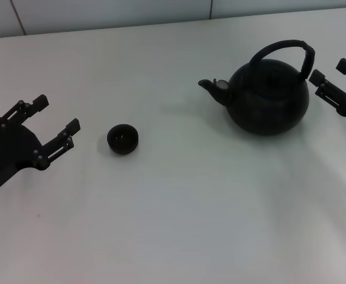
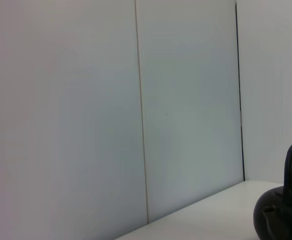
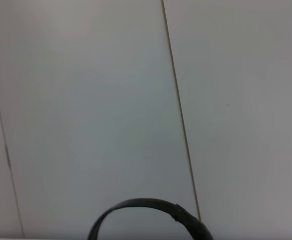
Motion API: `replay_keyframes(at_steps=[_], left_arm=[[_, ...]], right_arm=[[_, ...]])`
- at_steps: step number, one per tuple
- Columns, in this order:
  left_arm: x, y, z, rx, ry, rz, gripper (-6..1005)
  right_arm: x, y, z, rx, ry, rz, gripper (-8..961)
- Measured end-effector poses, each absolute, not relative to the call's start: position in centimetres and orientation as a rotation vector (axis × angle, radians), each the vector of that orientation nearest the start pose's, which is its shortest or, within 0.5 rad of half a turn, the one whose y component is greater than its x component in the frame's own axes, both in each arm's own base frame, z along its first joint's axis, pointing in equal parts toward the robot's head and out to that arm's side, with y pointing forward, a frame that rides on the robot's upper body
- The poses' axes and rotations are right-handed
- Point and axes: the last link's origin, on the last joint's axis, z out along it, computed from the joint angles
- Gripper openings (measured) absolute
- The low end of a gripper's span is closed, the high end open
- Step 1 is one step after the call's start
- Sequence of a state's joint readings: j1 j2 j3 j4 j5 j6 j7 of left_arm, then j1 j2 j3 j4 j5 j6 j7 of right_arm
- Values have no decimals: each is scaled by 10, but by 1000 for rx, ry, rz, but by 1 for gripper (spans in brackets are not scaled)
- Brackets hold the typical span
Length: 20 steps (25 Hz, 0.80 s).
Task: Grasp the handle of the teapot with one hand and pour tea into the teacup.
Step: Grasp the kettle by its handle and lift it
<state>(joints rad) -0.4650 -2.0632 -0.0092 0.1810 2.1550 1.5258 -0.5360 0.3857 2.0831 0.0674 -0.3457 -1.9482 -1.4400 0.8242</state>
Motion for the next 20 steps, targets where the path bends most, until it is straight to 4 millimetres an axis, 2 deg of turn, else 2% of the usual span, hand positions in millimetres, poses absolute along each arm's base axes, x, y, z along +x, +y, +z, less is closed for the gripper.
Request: replay_keyframes(at_steps=[20], left_arm=[[-303, 303, -17, -2224, -265, -857, 765]], right_arm=[[361, 312, 31, -1852, 683, 763, 640]])
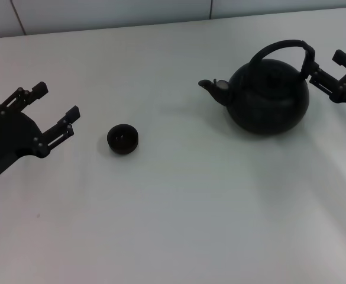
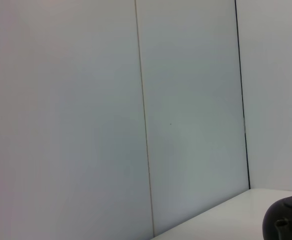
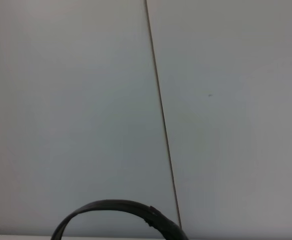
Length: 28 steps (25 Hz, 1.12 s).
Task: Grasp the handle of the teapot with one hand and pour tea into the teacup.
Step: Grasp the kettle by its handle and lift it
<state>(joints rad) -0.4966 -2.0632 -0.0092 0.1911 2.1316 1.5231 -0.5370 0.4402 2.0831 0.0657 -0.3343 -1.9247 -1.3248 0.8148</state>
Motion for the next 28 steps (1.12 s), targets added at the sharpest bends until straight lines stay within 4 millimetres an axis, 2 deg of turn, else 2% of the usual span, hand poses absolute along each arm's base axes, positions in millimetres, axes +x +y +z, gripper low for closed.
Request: replay_keyframes(at_steps=[12, 28], left_arm=[[-301, 305, -16, -2226, -256, -856, 758], [-302, 306, -15, -2217, -253, -854, 758]], right_arm=[[357, 324, 27, -1853, 687, 743, 635], [356, 325, 25, -1867, 677, 737, 608]])
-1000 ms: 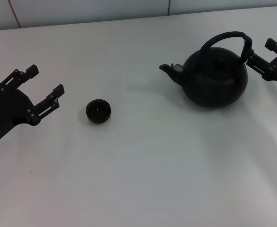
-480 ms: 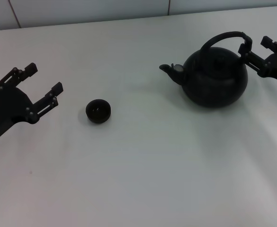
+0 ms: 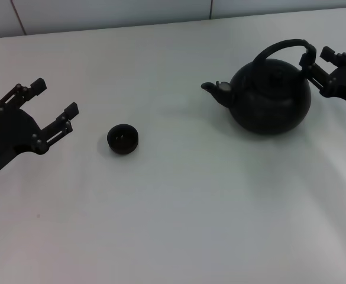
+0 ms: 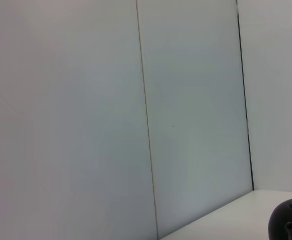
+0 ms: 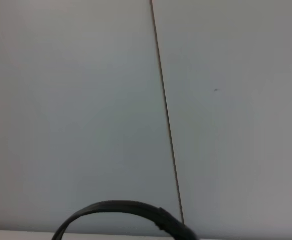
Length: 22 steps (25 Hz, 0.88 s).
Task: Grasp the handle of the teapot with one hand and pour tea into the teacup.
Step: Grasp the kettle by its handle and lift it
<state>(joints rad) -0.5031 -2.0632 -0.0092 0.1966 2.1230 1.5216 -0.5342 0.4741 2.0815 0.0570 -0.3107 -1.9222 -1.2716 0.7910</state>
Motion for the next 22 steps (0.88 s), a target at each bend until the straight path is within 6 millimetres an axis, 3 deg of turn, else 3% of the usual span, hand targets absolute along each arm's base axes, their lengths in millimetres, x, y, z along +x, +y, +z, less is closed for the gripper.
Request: replay_keyframes(at_steps=[11, 14, 22], left_arm=[[-302, 306, -15, -2215, -253, -855, 757], [-301, 306, -15, -2215, -252, -855, 757], [-301, 309, -13, -2216, -240, -848, 756]], right_arm=[[353, 325, 16, -1893, 614, 699, 382], [353, 325, 16, -1893, 612, 698, 182], [352, 326, 17, -1891, 611, 700, 112]])
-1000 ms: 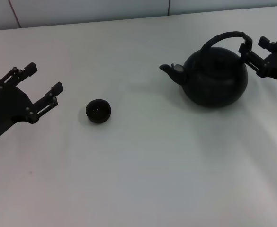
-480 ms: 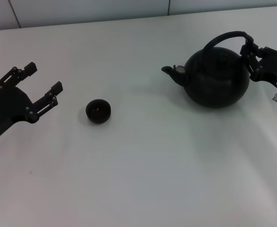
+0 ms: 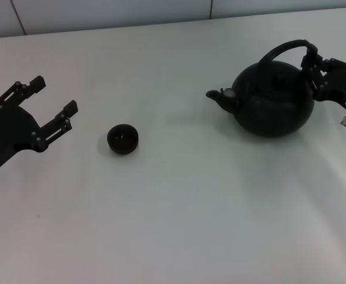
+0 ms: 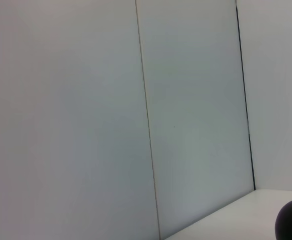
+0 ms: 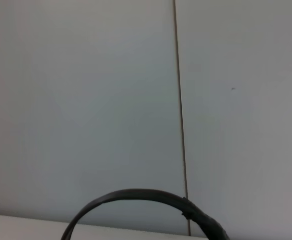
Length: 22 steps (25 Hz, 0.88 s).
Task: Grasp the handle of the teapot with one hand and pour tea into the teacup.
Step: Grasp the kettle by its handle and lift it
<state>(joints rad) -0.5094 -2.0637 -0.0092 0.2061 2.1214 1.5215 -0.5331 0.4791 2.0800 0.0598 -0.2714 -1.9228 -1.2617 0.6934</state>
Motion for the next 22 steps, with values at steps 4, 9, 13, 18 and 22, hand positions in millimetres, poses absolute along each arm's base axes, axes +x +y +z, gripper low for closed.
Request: replay_keyframes(at_steps=[4, 9, 13, 18, 22], left_arm=[[-300, 309, -13, -2216, -241, -850, 756], [-300, 309, -13, -2216, -241, -851, 755], [-300, 309, -13, -2216, -241, -851, 755], [-300, 309, -13, -2215, -242, -852, 755], [-299, 305, -18, -2279, -225, -842, 754]], right_arm=[[352, 327, 17, -1886, 611, 702, 111], [351, 328, 17, -1885, 609, 705, 111], [351, 328, 17, -1885, 609, 706, 111], [350, 328, 17, -1885, 610, 707, 110], [350, 328, 17, -1884, 610, 708, 110]])
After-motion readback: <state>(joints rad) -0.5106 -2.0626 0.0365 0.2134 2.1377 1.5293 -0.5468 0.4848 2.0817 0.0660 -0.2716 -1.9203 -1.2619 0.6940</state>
